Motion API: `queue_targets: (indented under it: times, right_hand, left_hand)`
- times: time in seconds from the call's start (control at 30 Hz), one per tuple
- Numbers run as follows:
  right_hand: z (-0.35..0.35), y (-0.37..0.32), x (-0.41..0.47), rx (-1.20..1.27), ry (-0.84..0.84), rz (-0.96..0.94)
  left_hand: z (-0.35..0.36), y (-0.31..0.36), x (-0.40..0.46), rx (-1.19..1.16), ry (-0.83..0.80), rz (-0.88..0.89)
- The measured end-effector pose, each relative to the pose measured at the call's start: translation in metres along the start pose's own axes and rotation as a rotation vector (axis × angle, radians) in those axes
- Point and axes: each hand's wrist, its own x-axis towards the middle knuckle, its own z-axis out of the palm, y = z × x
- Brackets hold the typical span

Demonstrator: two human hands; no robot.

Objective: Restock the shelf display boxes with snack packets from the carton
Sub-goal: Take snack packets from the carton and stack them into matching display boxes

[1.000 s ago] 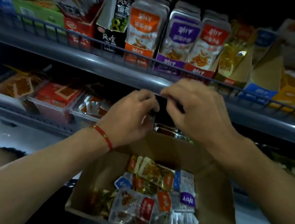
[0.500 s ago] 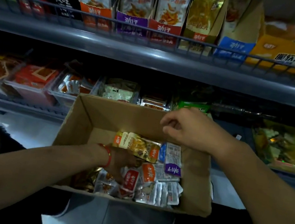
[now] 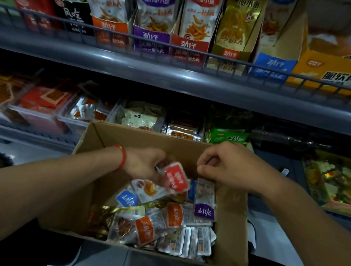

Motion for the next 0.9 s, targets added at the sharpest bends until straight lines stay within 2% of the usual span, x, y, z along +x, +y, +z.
queue_targets:
  times: [0.07, 0.1, 0.27, 0.4, 0.47, 0.6, 0.73, 0.9]
  right_hand:
    - [-0.004, -0.005, -0.002, 0.111, 0.034, -0.004]
    - [-0.006, -0.009, -0.002, 0.177, 0.065, -0.009]
    - [-0.017, -0.019, -0.003, 0.408, 0.252, -0.007]
    - [-0.022, -0.027, -0.004, 0.414, 0.386, -0.014]
    - [-0.024, -0.03, -0.003, 0.381, 0.452, -0.016]
    - [-0.029, -0.03, -0.005, 0.376, 0.556, 0.0]
    - [-0.031, -0.035, -0.009, 0.354, 0.666, -0.015]
    - [-0.056, -0.038, -0.018, 0.374, 0.829, -0.02]
  left_hand:
    - [-0.011, 0.046, -0.021, -0.19, 0.09, 0.152]
    - [-0.013, 0.043, -0.026, -0.262, 0.135, 0.198]
    - [-0.018, 0.059, -0.044, -0.411, 0.318, 0.294]
    - [-0.019, 0.063, -0.05, -0.396, 0.459, 0.31]
    - [-0.023, 0.061, -0.054, -0.392, 0.462, 0.291]
    - [-0.031, 0.059, -0.061, -0.231, 0.508, 0.306]
    - [-0.033, 0.065, -0.063, -0.1, 0.712, 0.378]
    - [-0.047, 0.072, -0.068, -0.135, 0.917, 0.507]
